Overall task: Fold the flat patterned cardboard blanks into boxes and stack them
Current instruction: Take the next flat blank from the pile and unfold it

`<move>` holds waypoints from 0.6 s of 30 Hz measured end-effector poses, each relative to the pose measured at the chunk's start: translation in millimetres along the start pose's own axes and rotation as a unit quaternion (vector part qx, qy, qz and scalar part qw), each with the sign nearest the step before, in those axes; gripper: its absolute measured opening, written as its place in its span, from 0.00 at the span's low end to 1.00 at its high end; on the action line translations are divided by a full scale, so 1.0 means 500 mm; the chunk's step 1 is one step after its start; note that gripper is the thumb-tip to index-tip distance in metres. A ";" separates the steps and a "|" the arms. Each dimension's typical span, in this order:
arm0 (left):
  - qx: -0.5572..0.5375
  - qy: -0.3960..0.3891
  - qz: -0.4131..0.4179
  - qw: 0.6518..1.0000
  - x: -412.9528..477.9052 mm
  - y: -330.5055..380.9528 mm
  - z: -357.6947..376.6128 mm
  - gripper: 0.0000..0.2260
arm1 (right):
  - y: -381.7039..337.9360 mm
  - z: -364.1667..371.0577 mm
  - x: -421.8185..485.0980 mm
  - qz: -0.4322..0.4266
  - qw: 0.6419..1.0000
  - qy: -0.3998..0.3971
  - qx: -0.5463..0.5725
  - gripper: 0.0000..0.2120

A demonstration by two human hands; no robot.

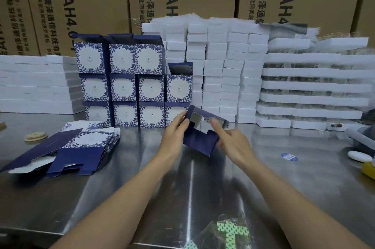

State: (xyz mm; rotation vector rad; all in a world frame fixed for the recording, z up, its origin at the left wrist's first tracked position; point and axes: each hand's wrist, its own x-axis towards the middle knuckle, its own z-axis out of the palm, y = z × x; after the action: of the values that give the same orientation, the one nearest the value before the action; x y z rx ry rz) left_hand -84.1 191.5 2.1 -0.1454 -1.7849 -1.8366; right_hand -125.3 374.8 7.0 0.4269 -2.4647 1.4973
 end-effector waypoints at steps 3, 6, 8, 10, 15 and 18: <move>0.033 0.010 0.004 0.999 -0.003 0.002 -0.002 0.10 | -0.003 -0.007 -0.001 0.038 0.999 0.009 -0.008 0.48; 0.060 0.002 0.022 0.998 -0.008 0.004 0.002 0.11 | -0.003 -0.013 0.000 0.055 0.998 0.018 -0.017 0.59; 0.071 -0.013 0.030 0.997 -0.011 0.003 0.002 0.19 | -0.006 -0.015 0.000 0.073 0.997 0.015 -0.022 0.64; 0.063 -0.027 0.025 0.997 -0.014 0.000 0.000 0.24 | -0.011 -0.017 -0.003 0.086 0.996 0.008 -0.023 0.64; 0.202 0.103 0.041 0.973 -0.004 -0.017 -0.015 0.11 | -0.014 -0.008 -0.009 -0.012 0.999 0.021 -0.042 0.55; 0.183 0.187 -0.015 0.965 0.008 -0.010 -0.031 0.08 | -0.019 0.001 -0.026 -0.138 0.989 0.025 -0.044 0.43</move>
State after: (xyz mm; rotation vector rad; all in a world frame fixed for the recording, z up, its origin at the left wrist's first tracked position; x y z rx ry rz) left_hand -85.0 175.3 -2.3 0.3477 -1.8151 -1.4044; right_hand -109.9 371.9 10.1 0.6731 -2.3108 1.2675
